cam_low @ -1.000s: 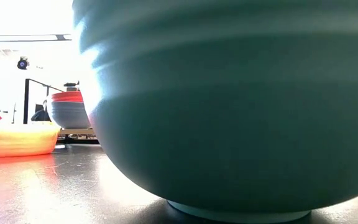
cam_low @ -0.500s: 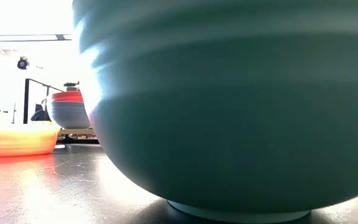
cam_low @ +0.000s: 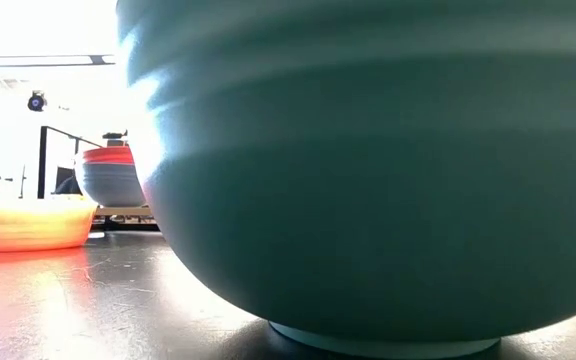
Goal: Place and stack bowls onto a shelf
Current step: Stack the white bowl on top of the orange bowl on the shelf
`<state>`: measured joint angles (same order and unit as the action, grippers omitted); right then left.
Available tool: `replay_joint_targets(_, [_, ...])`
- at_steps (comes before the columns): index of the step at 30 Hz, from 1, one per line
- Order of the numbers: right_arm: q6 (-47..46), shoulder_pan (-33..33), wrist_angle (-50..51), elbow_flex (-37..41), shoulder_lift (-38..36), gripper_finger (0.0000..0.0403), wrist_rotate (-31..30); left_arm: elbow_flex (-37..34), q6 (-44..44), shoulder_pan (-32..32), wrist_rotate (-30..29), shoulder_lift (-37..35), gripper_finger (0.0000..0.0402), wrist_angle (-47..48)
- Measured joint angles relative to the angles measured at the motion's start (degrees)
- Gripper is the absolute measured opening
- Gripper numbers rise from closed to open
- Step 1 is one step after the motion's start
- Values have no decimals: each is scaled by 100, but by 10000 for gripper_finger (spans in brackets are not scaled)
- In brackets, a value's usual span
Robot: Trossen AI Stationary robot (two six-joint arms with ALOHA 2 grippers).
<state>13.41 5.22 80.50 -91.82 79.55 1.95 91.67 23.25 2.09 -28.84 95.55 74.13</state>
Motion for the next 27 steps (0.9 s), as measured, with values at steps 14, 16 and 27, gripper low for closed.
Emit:
replay_joint_targets(14, [-35,45,-32,319,-118,228,151,-172,213,-1622,-472,-470,0,688])
replay_joint_targets(16, [-21,45,-24,449,-118,228,152,-317,194,-1883,-468,-566,0,668])
replay_joint_targets(27, [303,45,-49,1183,-120,228,148,-1443,270,-2680,-311,-942,0,31])
